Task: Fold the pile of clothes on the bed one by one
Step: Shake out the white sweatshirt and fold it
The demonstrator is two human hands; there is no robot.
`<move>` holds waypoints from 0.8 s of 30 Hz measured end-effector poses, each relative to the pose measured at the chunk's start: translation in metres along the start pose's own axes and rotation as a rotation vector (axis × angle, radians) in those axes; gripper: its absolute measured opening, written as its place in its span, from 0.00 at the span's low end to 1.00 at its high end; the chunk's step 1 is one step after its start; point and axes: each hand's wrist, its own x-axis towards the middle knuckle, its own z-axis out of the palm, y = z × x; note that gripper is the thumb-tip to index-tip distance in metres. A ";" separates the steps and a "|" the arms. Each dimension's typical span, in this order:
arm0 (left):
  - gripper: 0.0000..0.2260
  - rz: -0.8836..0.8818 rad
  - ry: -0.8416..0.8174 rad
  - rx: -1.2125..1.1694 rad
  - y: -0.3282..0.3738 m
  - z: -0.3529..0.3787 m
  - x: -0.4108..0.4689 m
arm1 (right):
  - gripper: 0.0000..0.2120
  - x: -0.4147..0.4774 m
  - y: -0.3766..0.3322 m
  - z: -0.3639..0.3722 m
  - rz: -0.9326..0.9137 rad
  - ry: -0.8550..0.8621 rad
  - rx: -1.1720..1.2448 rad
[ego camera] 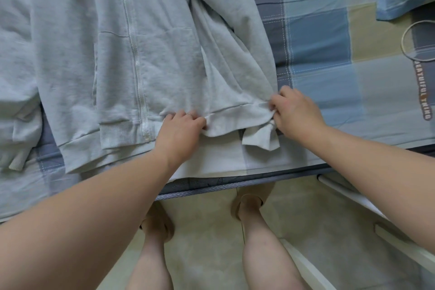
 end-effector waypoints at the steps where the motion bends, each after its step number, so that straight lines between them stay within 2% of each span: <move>1: 0.13 0.002 0.034 -0.018 0.000 0.004 -0.003 | 0.14 0.001 -0.009 -0.001 -0.034 0.020 0.000; 4: 0.14 0.051 0.129 -0.025 -0.006 0.010 -0.014 | 0.33 -0.003 -0.034 -0.004 -0.191 0.072 -0.052; 6: 0.19 0.037 0.156 -0.022 -0.014 0.010 -0.024 | 0.38 -0.004 -0.053 -0.001 -0.348 0.041 -0.125; 9: 0.28 -0.068 0.126 -0.004 -0.037 0.007 -0.041 | 0.37 0.002 -0.076 0.012 -0.403 -0.240 -0.208; 12: 0.30 -0.197 0.074 -0.013 -0.067 0.008 -0.064 | 0.32 0.010 -0.095 0.020 -0.225 -0.426 -0.254; 14: 0.31 -0.255 0.081 -0.019 -0.086 0.011 -0.081 | 0.25 0.012 -0.118 0.017 -0.100 -0.394 -0.230; 17: 0.34 -0.353 0.138 -0.015 -0.111 0.015 -0.104 | 0.21 0.011 -0.156 0.014 -0.032 -0.202 -0.219; 19: 0.37 -0.479 0.143 -0.072 -0.125 0.017 -0.117 | 0.26 0.010 -0.181 0.017 -0.083 -0.128 -0.160; 21: 0.37 -0.606 0.119 -0.130 -0.142 0.019 -0.128 | 0.30 0.011 -0.210 0.024 -0.195 -0.124 -0.085; 24: 0.27 -0.641 0.107 -0.122 -0.170 0.024 -0.140 | 0.33 0.017 -0.255 0.038 -0.323 -0.241 -0.029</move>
